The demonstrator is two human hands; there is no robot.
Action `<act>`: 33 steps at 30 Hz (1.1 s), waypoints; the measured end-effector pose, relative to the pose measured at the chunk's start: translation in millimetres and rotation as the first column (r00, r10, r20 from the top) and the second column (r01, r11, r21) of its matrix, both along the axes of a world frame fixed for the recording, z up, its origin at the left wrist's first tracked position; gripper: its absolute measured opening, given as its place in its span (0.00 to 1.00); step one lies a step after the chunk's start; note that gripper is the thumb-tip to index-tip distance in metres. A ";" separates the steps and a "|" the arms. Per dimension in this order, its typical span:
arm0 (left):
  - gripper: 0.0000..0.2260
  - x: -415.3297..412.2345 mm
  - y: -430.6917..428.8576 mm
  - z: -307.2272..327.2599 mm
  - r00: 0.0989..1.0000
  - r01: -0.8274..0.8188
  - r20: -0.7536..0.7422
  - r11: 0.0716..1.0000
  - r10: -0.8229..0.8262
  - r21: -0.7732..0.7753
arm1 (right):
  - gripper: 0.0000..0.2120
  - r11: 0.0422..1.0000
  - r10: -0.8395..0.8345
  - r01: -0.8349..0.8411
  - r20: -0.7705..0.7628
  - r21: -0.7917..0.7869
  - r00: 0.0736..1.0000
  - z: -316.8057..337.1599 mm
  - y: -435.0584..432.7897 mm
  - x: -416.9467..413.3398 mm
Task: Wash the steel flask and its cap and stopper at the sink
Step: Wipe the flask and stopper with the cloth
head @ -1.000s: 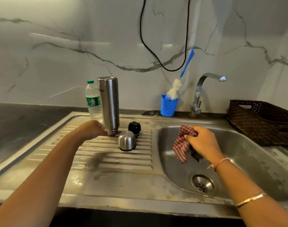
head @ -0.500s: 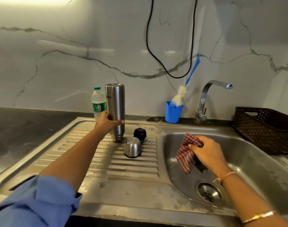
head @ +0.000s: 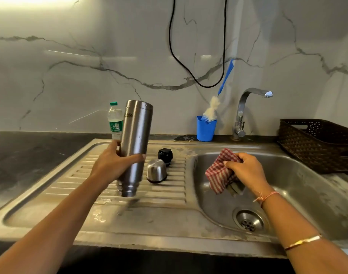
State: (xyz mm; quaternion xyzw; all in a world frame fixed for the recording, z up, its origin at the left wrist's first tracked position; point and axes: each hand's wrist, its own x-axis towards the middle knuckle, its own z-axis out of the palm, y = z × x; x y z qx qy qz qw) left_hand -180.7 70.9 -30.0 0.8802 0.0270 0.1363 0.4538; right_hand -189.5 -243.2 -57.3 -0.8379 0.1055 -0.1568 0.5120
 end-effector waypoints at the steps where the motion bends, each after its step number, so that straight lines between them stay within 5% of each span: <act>1: 0.26 -5.9 -11.5 0.5 0.999 0.036 0.004 0.998 -0.036 -0.042 | 0.11 0.999 -0.009 0.009 -0.002 0.034 1.000 0.2 -1.6 0.2; 7: 0.30 -14.6 -104.8 1.7 0.970 0.244 0.054 0.932 -0.239 -0.268 | 0.12 0.971 -0.067 0.062 0.013 0.231 0.998 6.0 -22.6 -5.2; 11: 0.35 6.6 -163.8 -5.0 0.957 0.264 0.036 0.809 -0.288 -0.525 | 0.11 0.951 -0.107 0.073 0.096 0.301 0.990 14.9 -35.0 -15.5; 17: 0.31 28.9 -229.4 -17.8 0.931 0.177 0.025 0.390 -0.364 -0.904 | 0.21 0.951 -0.068 0.165 0.339 -0.264 0.938 0.8 -27.4 -26.4; 19: 0.30 33.8 -241.6 -15.4 0.929 0.091 -0.019 0.278 -0.370 -0.956 | 0.24 0.874 0.038 0.117 0.305 -0.472 0.952 -5.0 -20.3 -20.1; 22: 0.32 42.5 -250.7 -9.9 0.945 0.013 -0.038 0.155 -0.326 -0.988 | 0.33 0.631 -0.002 0.172 0.221 -0.756 0.975 -14.0 -3.7 -10.9; 28: 0.25 55.9 -253.5 -6.4 0.939 0.087 -0.002 0.243 -0.344 -0.966 | 0.33 0.421 -0.126 0.406 0.390 -0.812 0.912 -25.7 8.5 0.1; 33: 0.24 63.0 -250.2 -11.7 0.952 0.137 0.020 0.367 -0.305 -0.920 | 0.39 0.557 -0.155 0.328 0.293 -0.763 0.944 -6.6 1.2 9.1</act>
